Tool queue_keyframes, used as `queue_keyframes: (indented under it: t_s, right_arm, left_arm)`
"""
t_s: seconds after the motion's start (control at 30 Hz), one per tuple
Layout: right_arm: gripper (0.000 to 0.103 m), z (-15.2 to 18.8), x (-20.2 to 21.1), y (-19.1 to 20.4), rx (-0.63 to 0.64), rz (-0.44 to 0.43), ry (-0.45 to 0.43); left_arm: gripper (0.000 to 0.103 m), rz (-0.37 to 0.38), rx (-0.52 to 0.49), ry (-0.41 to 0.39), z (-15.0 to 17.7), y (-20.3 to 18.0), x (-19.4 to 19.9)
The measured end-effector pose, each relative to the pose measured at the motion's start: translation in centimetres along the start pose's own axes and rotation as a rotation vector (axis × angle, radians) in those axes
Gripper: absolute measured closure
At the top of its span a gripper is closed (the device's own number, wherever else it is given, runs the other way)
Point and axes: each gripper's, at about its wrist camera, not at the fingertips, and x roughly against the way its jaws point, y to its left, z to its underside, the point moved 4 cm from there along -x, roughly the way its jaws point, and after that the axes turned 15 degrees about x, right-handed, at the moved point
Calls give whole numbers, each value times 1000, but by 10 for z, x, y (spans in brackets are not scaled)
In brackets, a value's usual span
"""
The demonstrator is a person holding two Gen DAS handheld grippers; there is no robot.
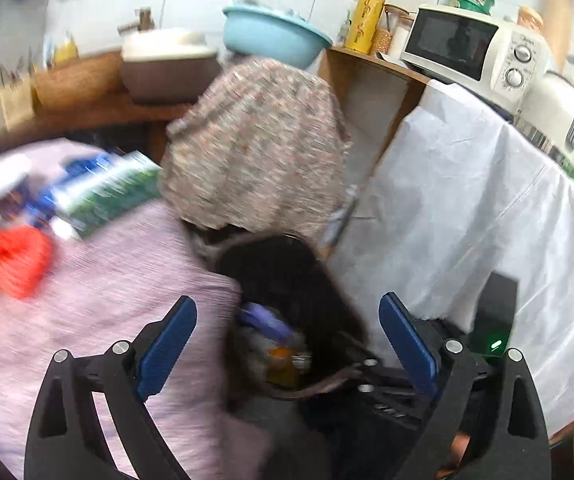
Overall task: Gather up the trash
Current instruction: 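Return both tools to the table and grasp the green milk carton with the left tool, then grasp the orange mesh net with the right tool while the left tool holds the carton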
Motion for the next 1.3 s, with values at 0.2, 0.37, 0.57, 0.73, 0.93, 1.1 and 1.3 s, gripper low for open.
queue_keyframes:
  t_s: [0.2,0.37,0.57,0.73,0.93,1.1,1.3]
  right_arm:
    - [25,-26,4,44,90,-83,-33]
    - [21,-35,3,65,119,-110,-35]
    - [21,-37,4,72,134,-111,-20]
    - [21,-37,4,63,117,-99,-10]
    - [20,-35,-4,53,99,-87,11]
    - [20,-34,-14,48,92,-94,23]
    - [20,-43,-19,49,106,-108,15]
  left_arm:
    - [11,-150,-37,-30,-14,68,23]
    - [11,-209,-104,-30,-33,110,20]
    - [11,-163,-195,26,-75,118,-10]
    - [16,-190,-264,107,-98,121,-50]
    - [20,-271,-360,163,-112,124,-90]
    - [34,-279,-380,221,-116,125,-112]
    - [42,-288,-364,226,-119,128,-122]
